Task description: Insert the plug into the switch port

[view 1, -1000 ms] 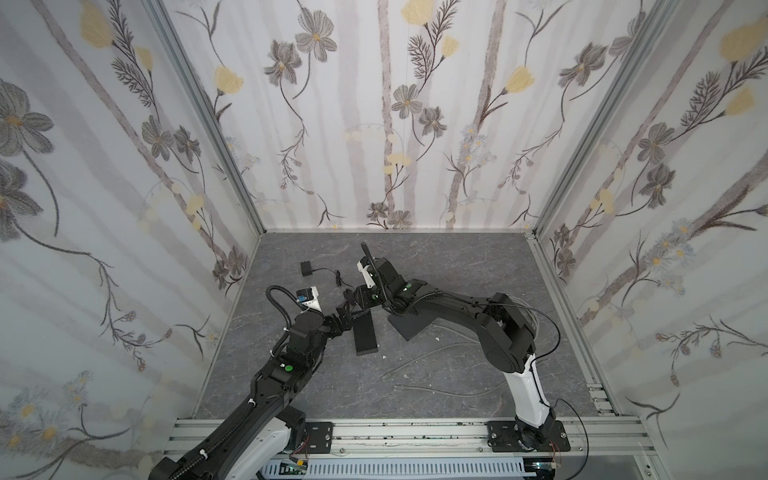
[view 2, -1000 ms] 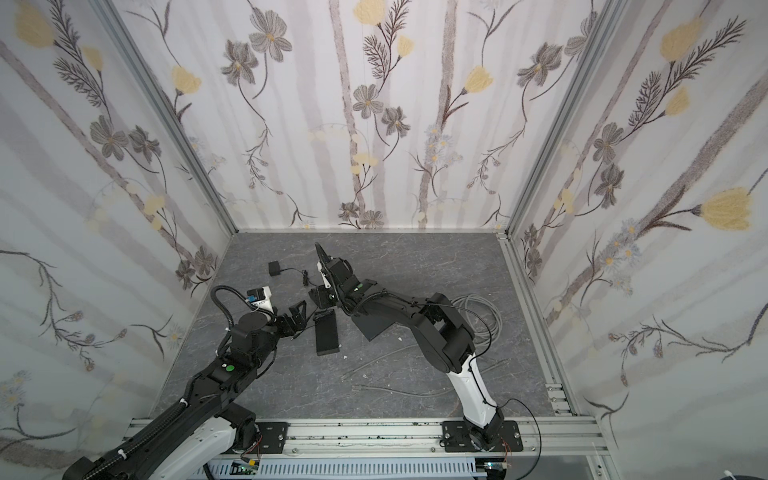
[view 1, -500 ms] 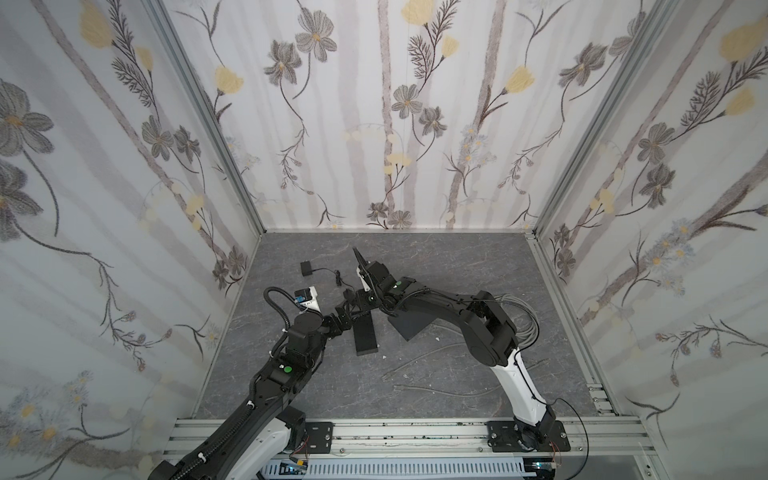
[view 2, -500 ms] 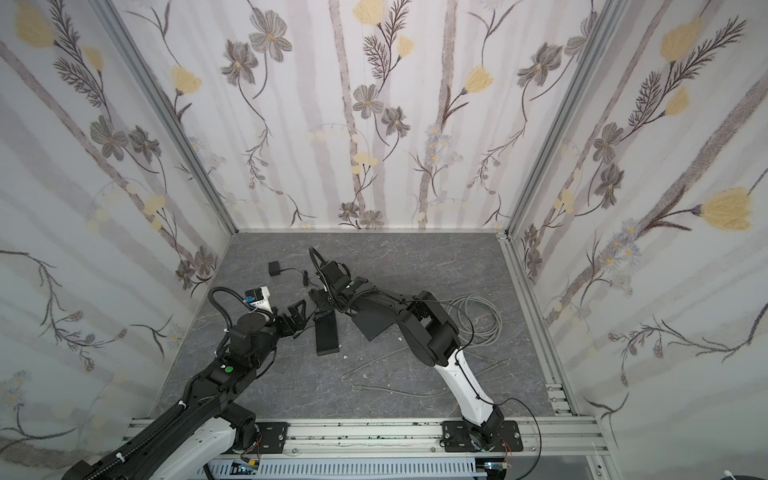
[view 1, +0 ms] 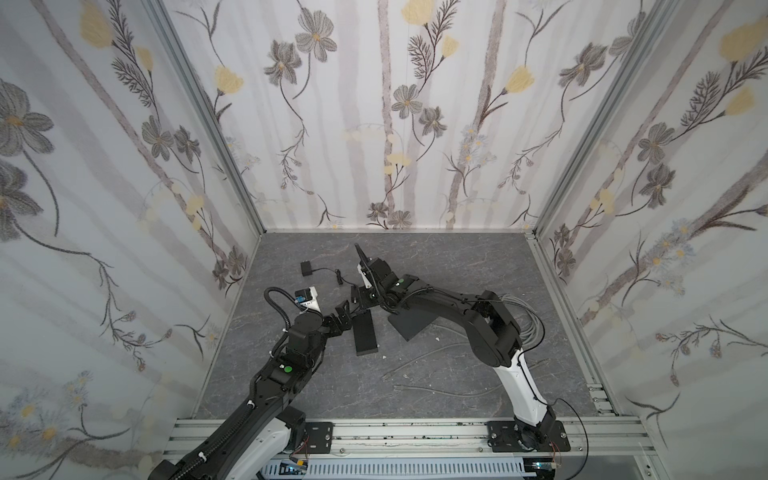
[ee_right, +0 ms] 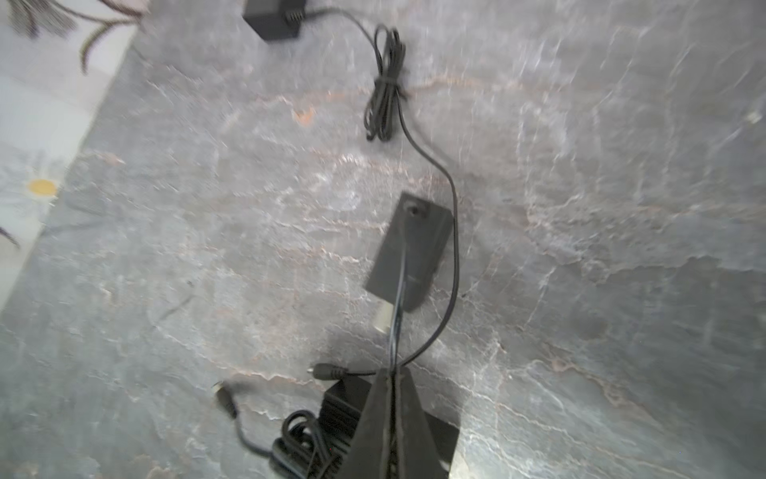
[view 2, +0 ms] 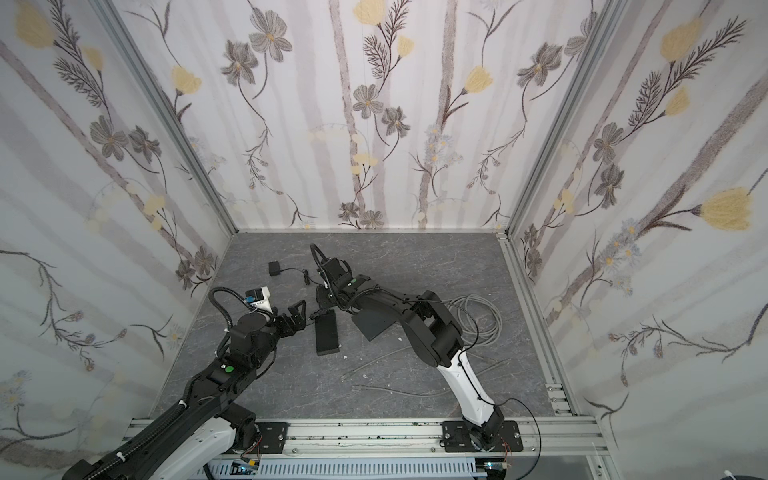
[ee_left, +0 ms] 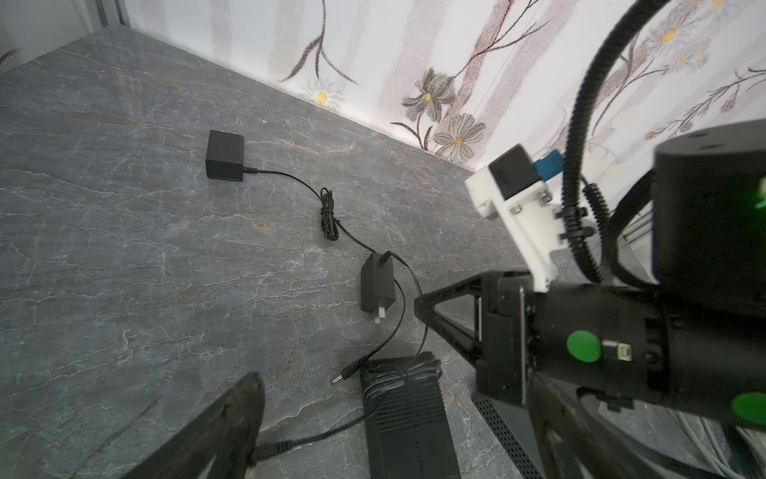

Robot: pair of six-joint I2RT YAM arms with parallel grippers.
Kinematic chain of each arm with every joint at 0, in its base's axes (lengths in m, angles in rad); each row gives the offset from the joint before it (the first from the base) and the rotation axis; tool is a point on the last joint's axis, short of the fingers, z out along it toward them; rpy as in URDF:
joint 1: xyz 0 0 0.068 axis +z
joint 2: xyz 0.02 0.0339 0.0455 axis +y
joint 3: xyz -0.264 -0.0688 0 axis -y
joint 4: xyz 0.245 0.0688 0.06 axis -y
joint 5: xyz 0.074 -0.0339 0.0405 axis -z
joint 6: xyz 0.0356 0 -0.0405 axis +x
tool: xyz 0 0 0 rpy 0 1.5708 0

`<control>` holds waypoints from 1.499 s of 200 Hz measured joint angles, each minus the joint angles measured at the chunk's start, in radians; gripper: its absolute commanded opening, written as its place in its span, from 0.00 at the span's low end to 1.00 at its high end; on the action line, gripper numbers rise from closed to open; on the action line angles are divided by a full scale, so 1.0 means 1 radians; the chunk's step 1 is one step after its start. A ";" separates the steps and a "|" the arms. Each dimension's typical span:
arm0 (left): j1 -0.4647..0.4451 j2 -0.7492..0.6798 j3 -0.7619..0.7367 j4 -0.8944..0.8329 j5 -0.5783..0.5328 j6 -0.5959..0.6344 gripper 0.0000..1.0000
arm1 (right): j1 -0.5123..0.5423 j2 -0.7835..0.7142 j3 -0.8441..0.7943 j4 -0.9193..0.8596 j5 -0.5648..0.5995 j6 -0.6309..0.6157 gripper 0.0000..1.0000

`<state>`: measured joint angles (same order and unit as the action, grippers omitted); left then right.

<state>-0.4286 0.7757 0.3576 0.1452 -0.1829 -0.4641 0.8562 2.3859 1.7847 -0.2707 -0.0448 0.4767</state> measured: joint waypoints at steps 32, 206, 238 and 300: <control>0.000 0.008 0.000 0.000 0.000 0.000 1.00 | -0.062 -0.066 0.002 0.006 0.016 -0.018 0.00; 0.000 0.040 0.000 0.000 0.000 0.001 1.00 | -0.244 -0.051 0.029 -0.034 0.055 -0.093 0.04; 0.000 0.041 0.000 0.000 0.000 0.001 1.00 | -0.275 -0.040 0.035 -0.047 0.082 -0.105 0.05; 0.000 0.050 0.000 0.000 -0.001 0.002 1.00 | -0.283 -0.031 0.026 -0.077 0.098 -0.139 0.16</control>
<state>-0.4286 0.8253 0.3576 0.1455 -0.1841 -0.4625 0.5735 2.3550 1.8111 -0.3481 0.0536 0.3378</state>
